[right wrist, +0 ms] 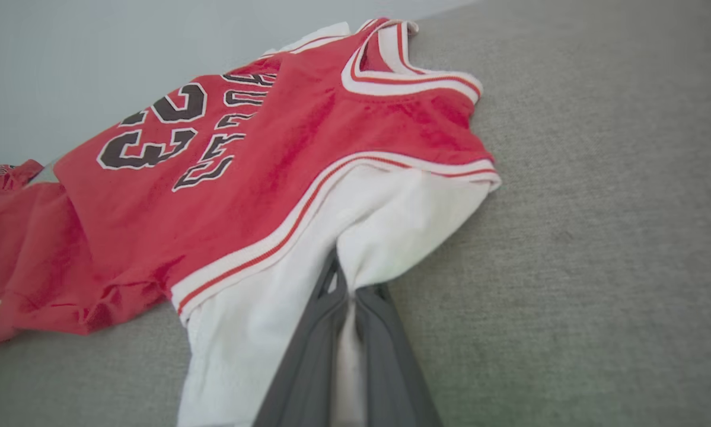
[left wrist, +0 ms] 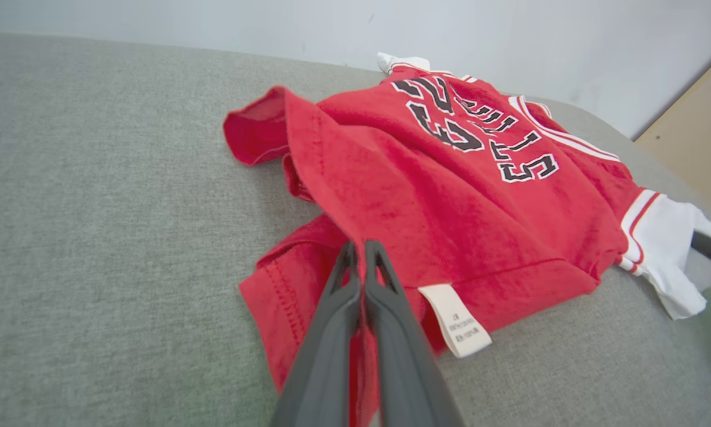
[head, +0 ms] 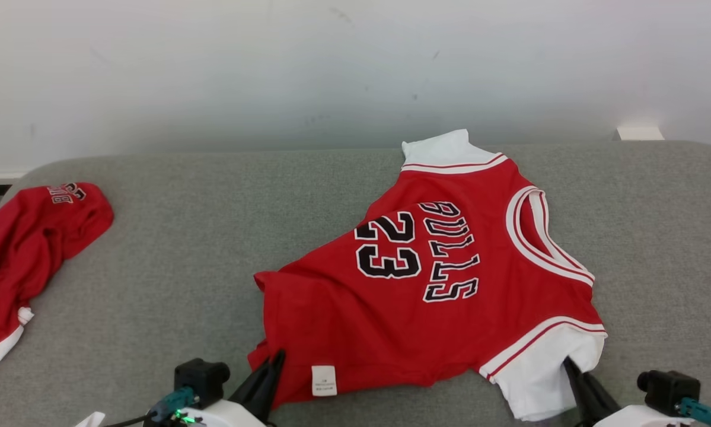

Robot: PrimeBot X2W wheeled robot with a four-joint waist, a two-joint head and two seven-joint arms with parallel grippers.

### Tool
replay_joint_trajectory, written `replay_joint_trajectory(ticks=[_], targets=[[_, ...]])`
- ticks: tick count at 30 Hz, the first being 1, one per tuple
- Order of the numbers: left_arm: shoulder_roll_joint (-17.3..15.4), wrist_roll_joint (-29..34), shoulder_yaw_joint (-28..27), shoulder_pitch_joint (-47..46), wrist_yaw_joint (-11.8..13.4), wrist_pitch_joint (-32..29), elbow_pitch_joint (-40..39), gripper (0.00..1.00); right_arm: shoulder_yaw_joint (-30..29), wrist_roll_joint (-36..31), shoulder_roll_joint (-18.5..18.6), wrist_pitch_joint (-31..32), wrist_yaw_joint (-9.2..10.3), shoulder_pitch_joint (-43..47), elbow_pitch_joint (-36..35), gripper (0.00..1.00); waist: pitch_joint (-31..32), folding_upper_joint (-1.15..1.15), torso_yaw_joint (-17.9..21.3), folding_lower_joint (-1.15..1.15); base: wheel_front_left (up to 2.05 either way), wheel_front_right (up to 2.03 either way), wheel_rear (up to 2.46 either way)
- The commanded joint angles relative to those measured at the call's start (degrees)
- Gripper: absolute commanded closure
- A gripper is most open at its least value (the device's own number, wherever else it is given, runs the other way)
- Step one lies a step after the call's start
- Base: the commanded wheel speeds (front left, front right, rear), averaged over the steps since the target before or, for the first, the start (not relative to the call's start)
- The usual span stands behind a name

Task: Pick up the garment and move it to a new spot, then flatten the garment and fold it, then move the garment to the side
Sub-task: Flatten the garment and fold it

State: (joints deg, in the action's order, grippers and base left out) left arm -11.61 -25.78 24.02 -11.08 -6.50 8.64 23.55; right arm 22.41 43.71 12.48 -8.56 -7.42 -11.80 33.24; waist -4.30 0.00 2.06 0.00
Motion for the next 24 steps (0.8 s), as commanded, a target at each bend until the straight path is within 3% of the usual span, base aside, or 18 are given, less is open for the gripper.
replay_joint_trajectory(ticks=[1,6,11,19,24], targets=[[-0.3,-0.3,-0.2,0.5,0.3,0.4,-0.3,1.0,0.1,0.7,0.6,-0.7,-0.1,-0.6,-0.4,1.0,0.3,0.0,0.2,0.0,0.0,0.0,0.0],[-1.2,-0.4,-1.0,-1.1,0.3,1.8,-1.5,1.0,0.6,3.8,2.0,-3.6,-0.08,-1.9,-3.9,1.0,0.7,0.0,0.6,0.0,0.0,0.0,0.0],[-3.2,-1.0,-1.7,-6.8,-0.2,0.7,-2.6,1.0,2.1,5.7,4.5,-2.7,-0.08,-7.5,-6.2,1.0,-2.0,0.0,0.6,0.0,0.0,0.0,0.0],[-5.8,-3.7,-1.4,-26.3,-1.0,-0.7,2.7,1.0,4.3,7.6,7.6,0.2,-0.08,-26.0,-5.3,1.0,-10.6,0.0,0.0,0.0,0.0,0.0,0.0],[-8.0,-5.9,3.0,-40.1,-1.0,-1.1,7.6,1.0,6.6,7.0,8.5,1.8,-0.07,-40.3,-2.0,1.0,-15.7,0.0,0.3,0.0,0.0,0.0,0.0]])
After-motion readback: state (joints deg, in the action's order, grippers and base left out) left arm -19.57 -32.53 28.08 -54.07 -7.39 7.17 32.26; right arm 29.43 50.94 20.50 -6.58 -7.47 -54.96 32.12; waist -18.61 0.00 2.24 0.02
